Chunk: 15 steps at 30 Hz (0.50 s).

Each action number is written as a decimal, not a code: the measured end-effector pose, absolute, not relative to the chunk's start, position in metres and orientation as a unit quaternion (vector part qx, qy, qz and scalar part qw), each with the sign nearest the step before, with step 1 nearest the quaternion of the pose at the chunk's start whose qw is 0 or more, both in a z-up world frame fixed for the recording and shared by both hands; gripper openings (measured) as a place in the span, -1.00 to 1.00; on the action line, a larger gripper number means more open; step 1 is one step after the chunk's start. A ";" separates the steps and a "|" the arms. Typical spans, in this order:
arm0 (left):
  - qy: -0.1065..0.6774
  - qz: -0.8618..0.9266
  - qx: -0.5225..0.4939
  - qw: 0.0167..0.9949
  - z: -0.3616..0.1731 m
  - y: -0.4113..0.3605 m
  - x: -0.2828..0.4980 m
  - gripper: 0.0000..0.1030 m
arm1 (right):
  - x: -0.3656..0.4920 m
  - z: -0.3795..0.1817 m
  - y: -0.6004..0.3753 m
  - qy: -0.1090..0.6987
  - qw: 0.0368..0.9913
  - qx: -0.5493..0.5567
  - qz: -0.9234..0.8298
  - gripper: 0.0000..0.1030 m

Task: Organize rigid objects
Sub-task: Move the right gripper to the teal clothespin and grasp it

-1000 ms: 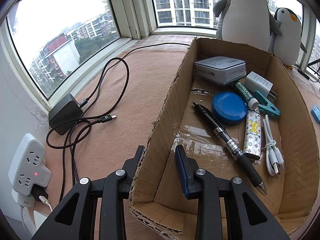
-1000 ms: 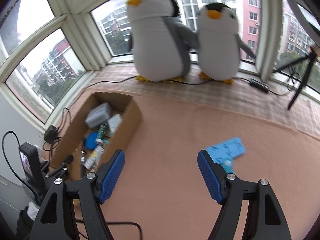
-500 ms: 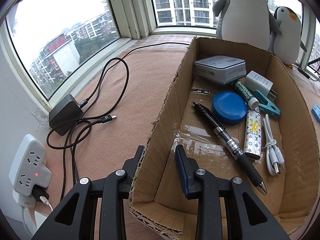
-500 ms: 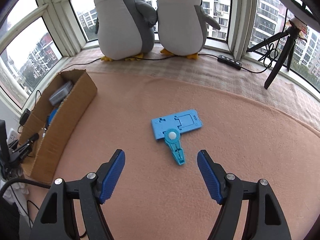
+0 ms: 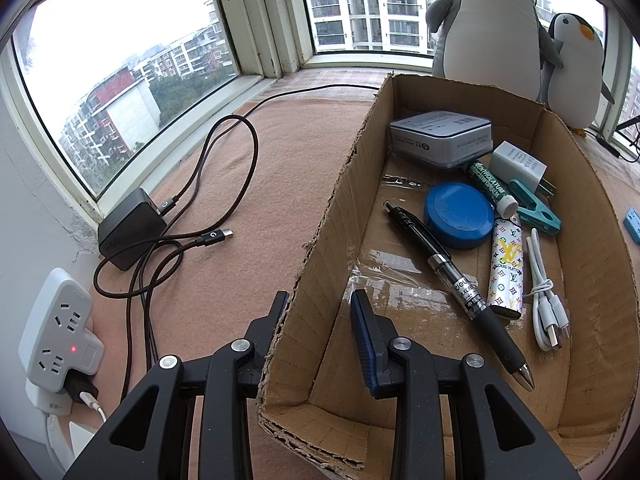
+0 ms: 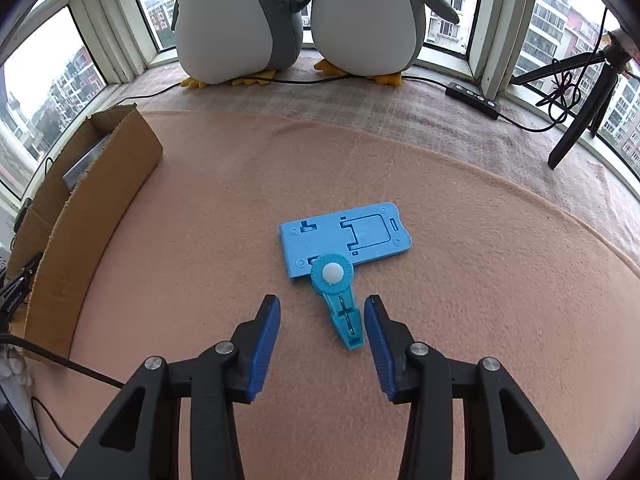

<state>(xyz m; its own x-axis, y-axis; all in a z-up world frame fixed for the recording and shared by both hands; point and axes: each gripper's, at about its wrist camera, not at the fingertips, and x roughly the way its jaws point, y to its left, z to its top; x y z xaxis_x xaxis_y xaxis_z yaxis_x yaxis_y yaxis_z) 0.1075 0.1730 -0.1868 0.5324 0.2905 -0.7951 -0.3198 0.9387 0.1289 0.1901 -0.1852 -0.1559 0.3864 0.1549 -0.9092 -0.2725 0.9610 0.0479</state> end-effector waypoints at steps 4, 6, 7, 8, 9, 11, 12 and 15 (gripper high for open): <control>0.451 0.175 -0.016 0.875 -0.187 0.173 0.108 -0.36 | 0.194 -0.159 -0.185 0.540 0.831 -0.057 0.126 -0.33; 0.451 0.174 -0.016 0.875 -0.187 0.172 0.108 -0.36 | 0.195 -0.160 -0.185 0.541 0.829 -0.056 0.126 -0.40; 0.451 0.174 -0.016 0.875 -0.187 0.173 0.108 -0.36 | 0.196 -0.161 -0.185 0.542 0.829 -0.058 0.126 -0.41; 0.451 0.174 -0.016 0.875 -0.187 0.173 0.108 -0.36 | 0.196 -0.161 -0.184 0.543 0.828 -0.059 0.126 -0.44; 0.451 0.174 -0.016 0.875 -0.187 0.172 0.108 -0.36 | 0.196 -0.162 -0.184 0.543 0.828 -0.060 0.127 -0.51; 0.451 0.174 -0.016 0.875 -0.187 0.172 0.108 -0.36 | 0.196 -0.163 -0.183 0.546 0.826 -0.060 0.128 -0.62; 0.451 0.174 -0.016 0.875 -0.187 0.173 0.108 -0.36 | 0.195 -0.163 -0.182 0.547 0.825 -0.060 0.128 -0.67; 0.451 0.174 -0.016 0.875 -0.187 0.172 0.108 -0.36 | 0.194 -0.164 -0.182 0.549 0.824 -0.059 0.131 -0.73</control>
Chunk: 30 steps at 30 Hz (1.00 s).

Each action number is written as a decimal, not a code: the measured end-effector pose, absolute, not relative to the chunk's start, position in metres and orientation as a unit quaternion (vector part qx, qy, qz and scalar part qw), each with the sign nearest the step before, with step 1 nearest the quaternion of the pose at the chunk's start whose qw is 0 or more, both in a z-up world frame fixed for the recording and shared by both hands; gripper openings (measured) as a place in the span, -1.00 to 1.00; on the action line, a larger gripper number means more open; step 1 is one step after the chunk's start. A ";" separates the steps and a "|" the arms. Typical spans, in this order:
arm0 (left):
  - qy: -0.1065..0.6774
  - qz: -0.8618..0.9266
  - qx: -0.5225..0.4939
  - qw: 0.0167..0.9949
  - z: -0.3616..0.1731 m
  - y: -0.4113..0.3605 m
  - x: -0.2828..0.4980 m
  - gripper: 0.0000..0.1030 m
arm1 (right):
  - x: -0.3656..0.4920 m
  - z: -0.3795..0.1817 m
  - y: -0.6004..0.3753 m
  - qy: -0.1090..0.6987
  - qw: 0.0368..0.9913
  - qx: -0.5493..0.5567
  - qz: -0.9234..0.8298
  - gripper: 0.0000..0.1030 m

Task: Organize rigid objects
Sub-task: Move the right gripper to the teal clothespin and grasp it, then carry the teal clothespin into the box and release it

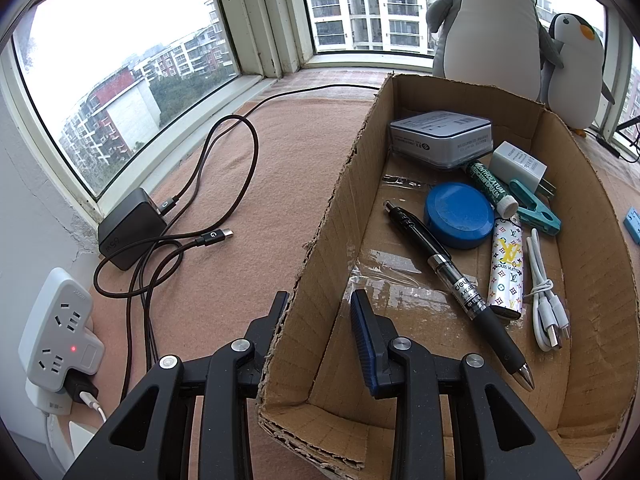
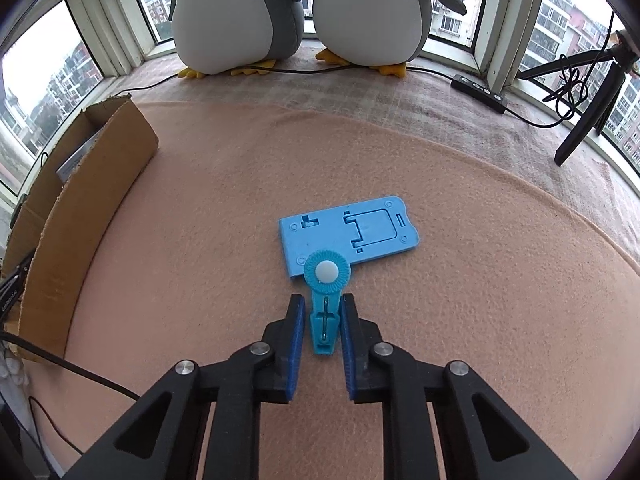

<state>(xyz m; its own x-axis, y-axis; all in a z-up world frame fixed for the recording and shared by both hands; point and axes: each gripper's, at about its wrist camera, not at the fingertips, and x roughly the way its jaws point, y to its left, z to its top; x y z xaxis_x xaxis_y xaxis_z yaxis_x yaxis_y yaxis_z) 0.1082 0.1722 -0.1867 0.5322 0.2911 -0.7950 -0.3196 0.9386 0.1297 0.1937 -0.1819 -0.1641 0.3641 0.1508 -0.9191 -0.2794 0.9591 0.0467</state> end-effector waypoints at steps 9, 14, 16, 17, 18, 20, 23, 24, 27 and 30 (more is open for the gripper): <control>0.451 0.174 -0.015 0.875 -0.187 0.172 0.108 -0.36 | 0.182 -0.161 -0.182 0.547 0.825 -0.054 0.133 -0.76; 0.451 0.175 -0.016 0.875 -0.187 0.172 0.108 -0.36 | 0.175 -0.158 -0.183 0.545 0.827 -0.047 0.133 -0.76; 0.451 0.175 -0.016 0.875 -0.187 0.173 0.108 -0.36 | 0.172 -0.157 -0.184 0.545 0.827 -0.042 0.134 -0.76; 0.451 0.175 -0.016 0.875 -0.187 0.172 0.108 -0.36 | 0.171 -0.157 -0.185 0.545 0.827 -0.041 0.135 -0.76; 0.451 0.175 -0.016 0.875 -0.187 0.172 0.108 -0.36 | 0.169 -0.156 -0.185 0.546 0.826 -0.038 0.135 -0.76; 0.451 0.175 -0.016 0.875 -0.187 0.172 0.108 -0.36 | 0.165 -0.155 -0.187 0.547 0.825 -0.033 0.138 -0.76; 0.451 0.175 -0.016 0.875 -0.187 0.172 0.108 -0.36 | 0.159 -0.153 -0.187 0.549 0.823 -0.030 0.142 -0.76; 0.451 0.175 -0.016 0.875 -0.187 0.172 0.108 -0.36 | 0.158 -0.152 -0.188 0.551 0.822 -0.027 0.142 -0.76; 0.451 0.175 -0.016 0.875 -0.187 0.172 0.108 -0.36 | 0.152 -0.150 -0.190 0.554 0.821 -0.033 0.137 -0.76; 0.451 0.175 -0.016 0.875 -0.187 0.173 0.108 -0.36 | 0.144 -0.150 -0.193 0.559 0.817 -0.035 0.138 -0.76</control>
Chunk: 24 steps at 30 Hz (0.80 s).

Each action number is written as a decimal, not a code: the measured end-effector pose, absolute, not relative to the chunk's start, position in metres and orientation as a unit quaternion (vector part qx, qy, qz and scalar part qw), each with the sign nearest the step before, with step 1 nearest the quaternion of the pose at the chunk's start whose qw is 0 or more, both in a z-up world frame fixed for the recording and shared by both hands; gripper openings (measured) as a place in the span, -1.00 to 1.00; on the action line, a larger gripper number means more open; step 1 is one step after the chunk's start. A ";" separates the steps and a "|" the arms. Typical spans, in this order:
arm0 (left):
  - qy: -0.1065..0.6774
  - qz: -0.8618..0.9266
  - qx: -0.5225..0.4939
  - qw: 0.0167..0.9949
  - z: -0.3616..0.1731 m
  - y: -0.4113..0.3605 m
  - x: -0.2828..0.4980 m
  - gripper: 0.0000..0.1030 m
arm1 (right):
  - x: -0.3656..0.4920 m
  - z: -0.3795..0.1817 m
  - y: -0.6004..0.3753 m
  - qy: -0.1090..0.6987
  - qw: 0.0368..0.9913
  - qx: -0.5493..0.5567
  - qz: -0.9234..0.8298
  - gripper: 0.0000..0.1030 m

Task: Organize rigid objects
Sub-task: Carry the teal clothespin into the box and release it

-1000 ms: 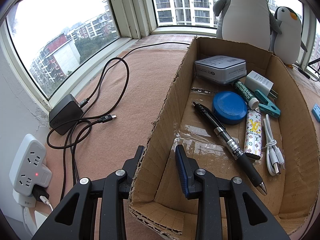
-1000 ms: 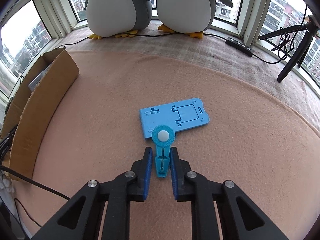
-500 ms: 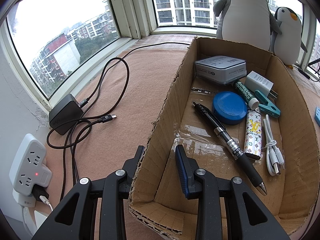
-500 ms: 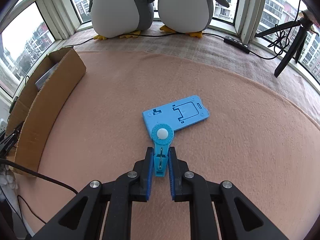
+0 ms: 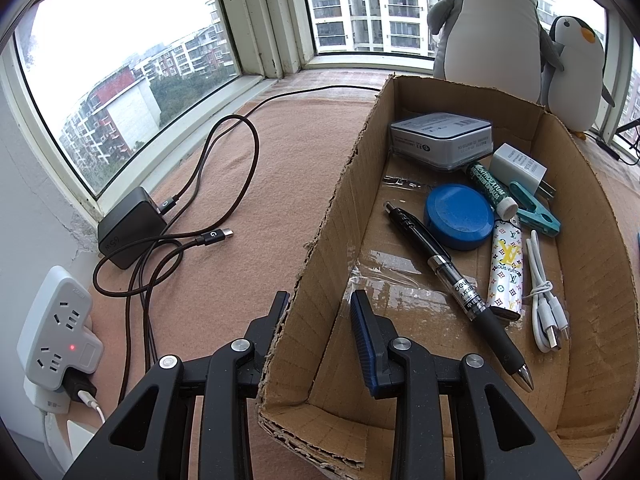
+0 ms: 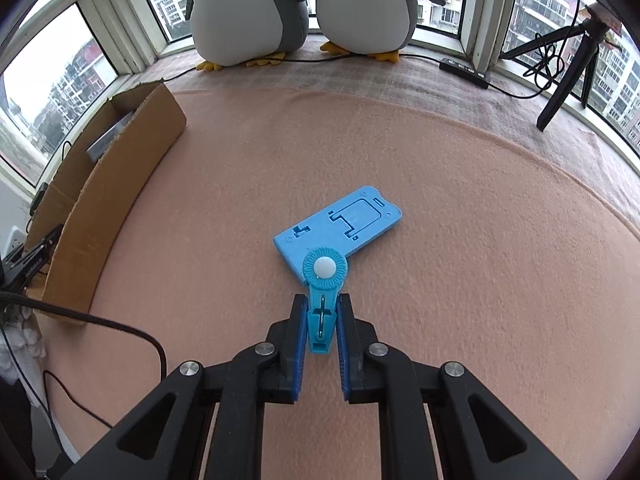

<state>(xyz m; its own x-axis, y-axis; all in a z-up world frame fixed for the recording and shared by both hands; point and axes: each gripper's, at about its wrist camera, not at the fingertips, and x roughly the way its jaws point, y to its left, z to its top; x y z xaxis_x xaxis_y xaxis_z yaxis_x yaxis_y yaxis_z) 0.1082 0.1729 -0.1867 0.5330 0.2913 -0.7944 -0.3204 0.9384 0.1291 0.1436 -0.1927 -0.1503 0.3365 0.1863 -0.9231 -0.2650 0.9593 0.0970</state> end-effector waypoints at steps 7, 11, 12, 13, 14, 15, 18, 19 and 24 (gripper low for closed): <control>0.451 0.175 -0.016 0.875 -0.187 0.173 0.108 -0.36 | 0.126 -0.155 -0.202 0.573 0.808 -0.024 0.136 -0.76; 0.451 0.175 -0.016 0.875 -0.187 0.173 0.108 -0.36 | 0.115 -0.159 -0.209 0.585 0.799 -0.018 0.135 -0.76; 0.451 0.175 -0.016 0.875 -0.187 0.173 0.108 -0.36 | 0.112 -0.158 -0.210 0.589 0.796 -0.017 0.135 -0.76; 0.450 0.175 -0.016 0.875 -0.187 0.173 0.108 -0.36 | 0.110 -0.157 -0.211 0.593 0.794 -0.016 0.136 -0.76; 0.451 0.175 -0.016 0.875 -0.187 0.173 0.108 -0.36 | 0.107 -0.155 -0.212 0.594 0.792 -0.018 0.138 -0.76; 0.450 0.175 -0.016 0.875 -0.187 0.173 0.108 -0.36 | 0.103 -0.151 -0.213 0.591 0.794 -0.026 0.138 -0.76; 0.451 0.175 -0.017 0.875 -0.187 0.173 0.108 -0.36 | 0.096 -0.144 -0.217 0.598 0.789 -0.030 0.136 -0.76; 0.450 0.175 -0.016 0.875 -0.187 0.174 0.108 -0.36 | 0.093 -0.145 -0.218 0.604 0.785 -0.036 0.133 -0.76; 0.451 0.175 -0.016 0.875 -0.186 0.173 0.109 -0.36 | 0.075 -0.149 -0.229 0.629 0.765 -0.066 0.123 -0.76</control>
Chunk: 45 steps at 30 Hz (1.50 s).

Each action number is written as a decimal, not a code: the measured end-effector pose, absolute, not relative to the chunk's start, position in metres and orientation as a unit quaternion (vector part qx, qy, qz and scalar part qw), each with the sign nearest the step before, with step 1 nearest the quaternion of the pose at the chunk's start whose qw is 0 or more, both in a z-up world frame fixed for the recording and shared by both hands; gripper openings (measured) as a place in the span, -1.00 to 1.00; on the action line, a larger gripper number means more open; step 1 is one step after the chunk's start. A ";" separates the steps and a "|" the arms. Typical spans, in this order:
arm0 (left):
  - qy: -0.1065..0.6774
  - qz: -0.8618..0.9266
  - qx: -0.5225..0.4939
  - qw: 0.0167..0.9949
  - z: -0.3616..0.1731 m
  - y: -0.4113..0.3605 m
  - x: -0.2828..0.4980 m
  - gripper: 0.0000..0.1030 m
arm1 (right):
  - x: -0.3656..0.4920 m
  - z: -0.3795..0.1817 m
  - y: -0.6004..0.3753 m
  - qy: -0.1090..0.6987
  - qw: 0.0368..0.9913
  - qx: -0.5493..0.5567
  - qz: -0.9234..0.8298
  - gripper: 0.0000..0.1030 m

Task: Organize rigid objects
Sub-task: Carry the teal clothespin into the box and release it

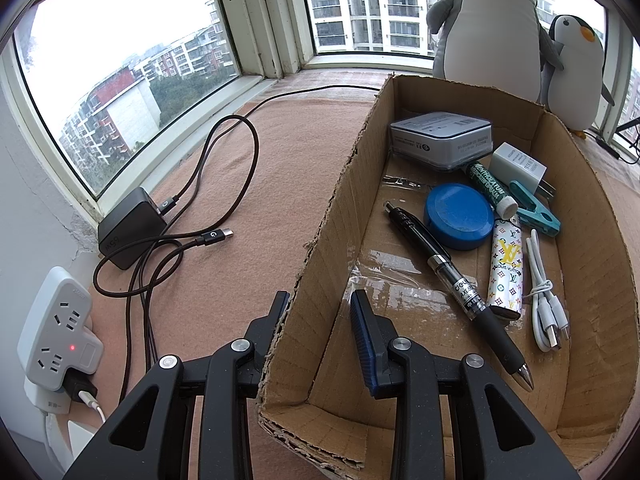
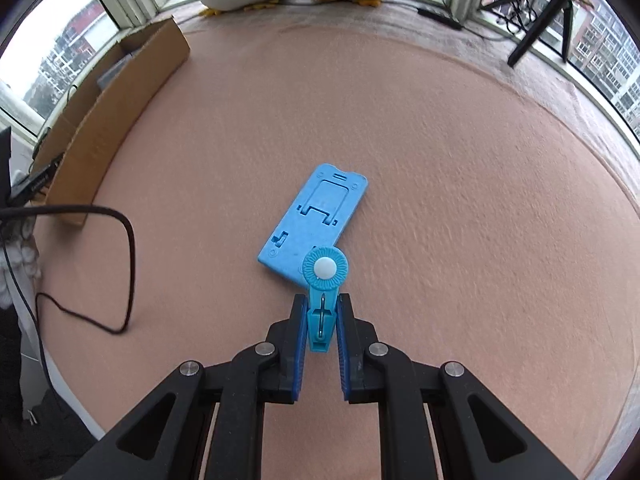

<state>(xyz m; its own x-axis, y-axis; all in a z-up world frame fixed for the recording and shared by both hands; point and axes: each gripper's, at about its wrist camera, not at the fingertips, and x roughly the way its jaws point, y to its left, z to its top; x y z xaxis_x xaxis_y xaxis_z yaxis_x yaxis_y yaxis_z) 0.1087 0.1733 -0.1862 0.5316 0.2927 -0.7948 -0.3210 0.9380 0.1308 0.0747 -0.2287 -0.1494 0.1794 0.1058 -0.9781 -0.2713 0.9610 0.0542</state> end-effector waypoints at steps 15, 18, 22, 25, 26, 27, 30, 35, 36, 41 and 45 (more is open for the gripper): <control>0.452 0.176 -0.013 0.875 -0.187 0.172 0.109 -0.36 | 0.076 -0.081 -0.225 0.555 0.818 -0.018 0.154 -0.76; 0.451 0.175 -0.012 0.875 -0.186 0.172 0.109 -0.36 | 0.079 -0.081 -0.210 0.550 0.818 -0.025 0.165 -0.76; 0.450 0.176 -0.014 0.875 -0.186 0.171 0.108 -0.36 | 0.086 -0.074 -0.190 0.536 0.823 -0.023 0.186 -0.76; 0.451 0.176 -0.014 0.875 -0.186 0.171 0.108 -0.36 | 0.093 -0.069 -0.174 0.521 0.830 -0.017 0.201 -0.76; 0.451 0.176 -0.013 0.875 -0.186 0.171 0.108 -0.36 | 0.095 -0.068 -0.168 0.515 0.832 -0.014 0.206 -0.76; 0.450 0.176 -0.014 0.875 -0.186 0.171 0.108 -0.36 | 0.097 -0.066 -0.162 0.509 0.835 -0.012 0.210 -0.76; 0.450 0.176 -0.014 0.875 -0.186 0.171 0.108 -0.36 | 0.105 -0.062 -0.141 0.494 0.839 -0.006 0.227 -0.76; 0.450 0.176 -0.015 0.875 -0.186 0.171 0.107 -0.36 | 0.115 -0.059 -0.110 0.477 0.843 -0.005 0.249 -0.76; 0.450 0.176 -0.016 0.875 -0.187 0.171 0.107 -0.36 | 0.118 -0.059 -0.102 0.474 0.843 -0.003 0.255 -0.76; 0.450 0.176 -0.016 0.875 -0.187 0.172 0.108 -0.36 | 0.127 -0.059 -0.071 0.467 0.841 -0.007 0.274 -0.76; 0.450 0.177 -0.017 0.875 -0.187 0.172 0.108 -0.37 | 0.137 -0.062 -0.044 0.465 0.838 -0.009 0.286 -0.76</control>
